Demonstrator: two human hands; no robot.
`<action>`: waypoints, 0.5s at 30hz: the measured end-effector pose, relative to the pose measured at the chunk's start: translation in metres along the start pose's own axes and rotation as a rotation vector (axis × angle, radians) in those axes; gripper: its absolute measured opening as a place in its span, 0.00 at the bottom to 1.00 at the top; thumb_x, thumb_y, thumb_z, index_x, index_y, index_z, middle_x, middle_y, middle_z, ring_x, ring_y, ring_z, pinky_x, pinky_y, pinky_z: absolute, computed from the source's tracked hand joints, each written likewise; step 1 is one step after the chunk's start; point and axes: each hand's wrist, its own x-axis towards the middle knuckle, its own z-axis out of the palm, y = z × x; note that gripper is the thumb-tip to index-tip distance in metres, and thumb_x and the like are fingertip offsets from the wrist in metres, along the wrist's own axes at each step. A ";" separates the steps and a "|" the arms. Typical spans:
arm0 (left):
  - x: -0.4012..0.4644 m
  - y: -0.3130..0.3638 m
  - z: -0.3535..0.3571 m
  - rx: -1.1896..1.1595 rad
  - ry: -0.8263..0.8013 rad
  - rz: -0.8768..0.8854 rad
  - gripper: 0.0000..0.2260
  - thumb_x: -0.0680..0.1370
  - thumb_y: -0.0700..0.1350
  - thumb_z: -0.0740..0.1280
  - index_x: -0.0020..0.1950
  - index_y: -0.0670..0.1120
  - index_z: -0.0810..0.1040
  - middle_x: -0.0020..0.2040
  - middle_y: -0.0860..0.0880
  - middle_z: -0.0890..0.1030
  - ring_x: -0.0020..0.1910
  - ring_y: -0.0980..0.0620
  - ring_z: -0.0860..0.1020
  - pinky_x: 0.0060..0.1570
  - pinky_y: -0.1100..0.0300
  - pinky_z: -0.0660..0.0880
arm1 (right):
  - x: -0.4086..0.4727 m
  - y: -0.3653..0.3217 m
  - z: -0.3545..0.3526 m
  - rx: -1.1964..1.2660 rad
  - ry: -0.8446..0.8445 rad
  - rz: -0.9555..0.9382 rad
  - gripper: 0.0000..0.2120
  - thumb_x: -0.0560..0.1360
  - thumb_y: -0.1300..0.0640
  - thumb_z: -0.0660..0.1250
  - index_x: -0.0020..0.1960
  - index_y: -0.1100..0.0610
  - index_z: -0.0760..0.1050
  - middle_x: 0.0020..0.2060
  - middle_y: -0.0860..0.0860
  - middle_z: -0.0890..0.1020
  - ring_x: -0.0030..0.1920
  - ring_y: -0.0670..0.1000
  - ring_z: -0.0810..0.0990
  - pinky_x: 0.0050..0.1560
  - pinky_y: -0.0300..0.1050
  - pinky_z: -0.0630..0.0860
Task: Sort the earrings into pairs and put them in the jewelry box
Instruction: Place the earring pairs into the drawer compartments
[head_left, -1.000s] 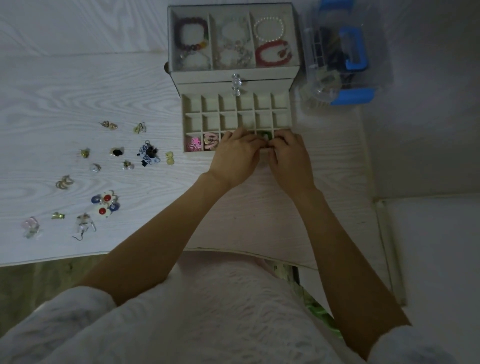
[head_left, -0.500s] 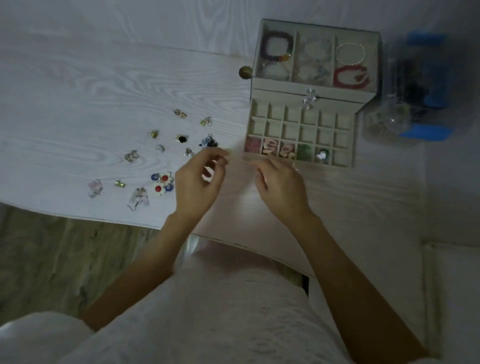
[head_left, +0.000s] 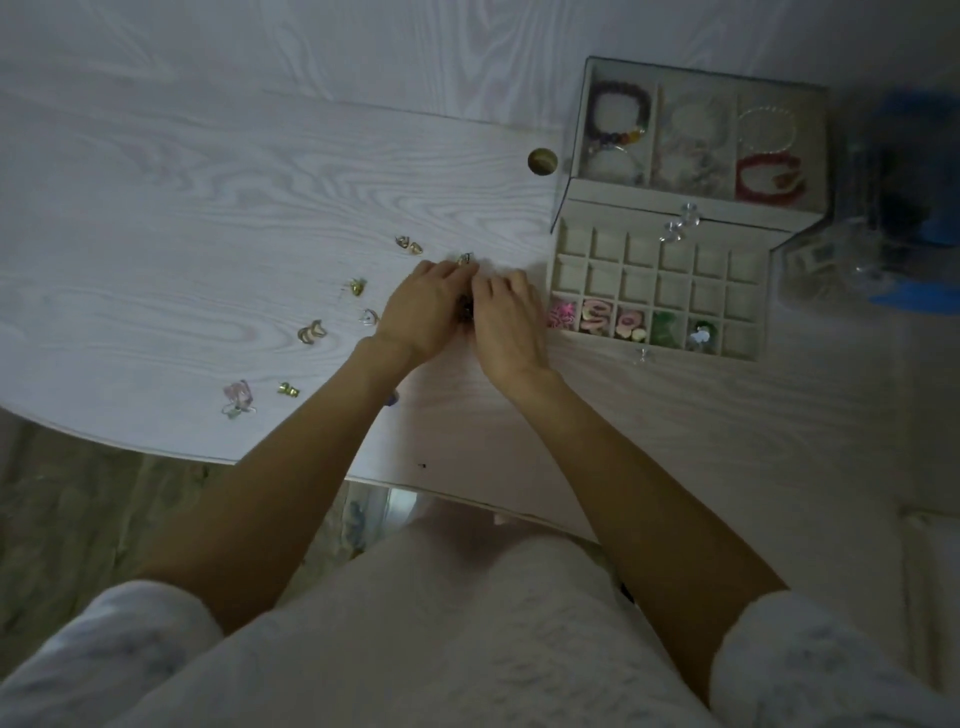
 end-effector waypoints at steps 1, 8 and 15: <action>0.001 0.002 -0.003 -0.023 0.002 0.009 0.19 0.74 0.40 0.61 0.65 0.42 0.71 0.59 0.40 0.77 0.56 0.39 0.74 0.57 0.52 0.68 | 0.001 -0.002 0.000 0.010 0.000 0.016 0.14 0.76 0.64 0.59 0.61 0.62 0.69 0.54 0.57 0.79 0.58 0.58 0.70 0.55 0.49 0.68; 0.006 0.008 -0.015 -0.094 -0.028 -0.013 0.11 0.75 0.42 0.66 0.57 0.42 0.78 0.53 0.40 0.77 0.49 0.41 0.77 0.45 0.56 0.68 | -0.012 -0.001 0.002 0.037 0.099 0.042 0.07 0.66 0.69 0.69 0.44 0.63 0.77 0.32 0.57 0.82 0.42 0.59 0.77 0.40 0.49 0.74; 0.003 0.011 -0.012 -0.133 -0.103 -0.060 0.11 0.73 0.40 0.68 0.55 0.42 0.77 0.53 0.40 0.78 0.51 0.42 0.76 0.47 0.57 0.67 | -0.036 0.002 0.008 -0.046 0.099 -0.144 0.06 0.63 0.65 0.73 0.37 0.58 0.79 0.30 0.51 0.80 0.37 0.53 0.77 0.36 0.43 0.75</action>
